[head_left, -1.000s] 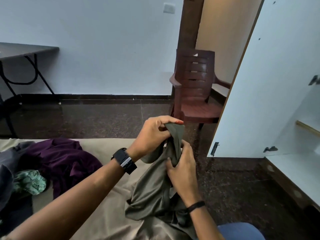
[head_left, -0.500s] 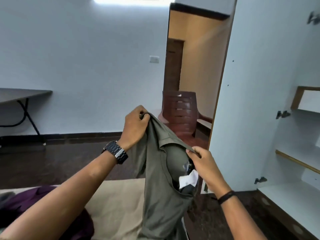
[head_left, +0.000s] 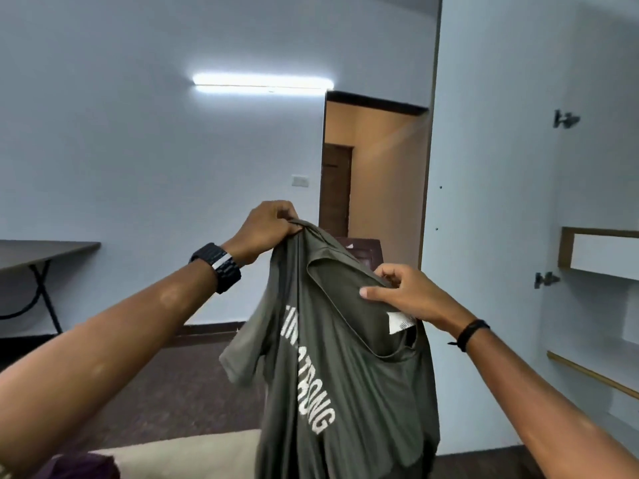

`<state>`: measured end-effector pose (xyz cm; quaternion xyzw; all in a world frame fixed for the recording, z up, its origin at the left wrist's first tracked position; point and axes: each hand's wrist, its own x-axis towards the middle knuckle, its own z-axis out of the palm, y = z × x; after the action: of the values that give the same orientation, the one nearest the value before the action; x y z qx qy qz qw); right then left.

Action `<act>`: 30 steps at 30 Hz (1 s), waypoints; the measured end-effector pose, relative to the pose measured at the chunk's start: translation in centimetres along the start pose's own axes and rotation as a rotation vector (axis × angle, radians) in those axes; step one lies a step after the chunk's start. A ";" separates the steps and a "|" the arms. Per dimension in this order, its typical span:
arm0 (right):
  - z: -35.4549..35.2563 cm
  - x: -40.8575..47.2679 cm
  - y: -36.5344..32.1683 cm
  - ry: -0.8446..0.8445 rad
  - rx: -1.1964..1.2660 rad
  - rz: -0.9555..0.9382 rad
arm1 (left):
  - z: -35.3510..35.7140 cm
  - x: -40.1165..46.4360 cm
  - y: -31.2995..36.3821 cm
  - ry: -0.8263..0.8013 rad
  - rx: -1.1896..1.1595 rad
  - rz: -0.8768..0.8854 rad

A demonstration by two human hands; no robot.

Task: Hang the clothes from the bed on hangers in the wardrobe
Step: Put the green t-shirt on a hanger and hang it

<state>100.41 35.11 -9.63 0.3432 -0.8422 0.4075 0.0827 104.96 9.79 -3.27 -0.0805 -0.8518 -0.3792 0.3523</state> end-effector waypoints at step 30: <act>-13.5 1.8 -11.9 0.219 0.399 -0.221 | -15.4 6.1 9.6 0.380 0.229 0.304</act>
<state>104.80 39.04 7.43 0.3966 -0.6886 0.5887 0.1482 112.68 4.91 13.56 -0.0944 -0.7860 -0.2315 0.5654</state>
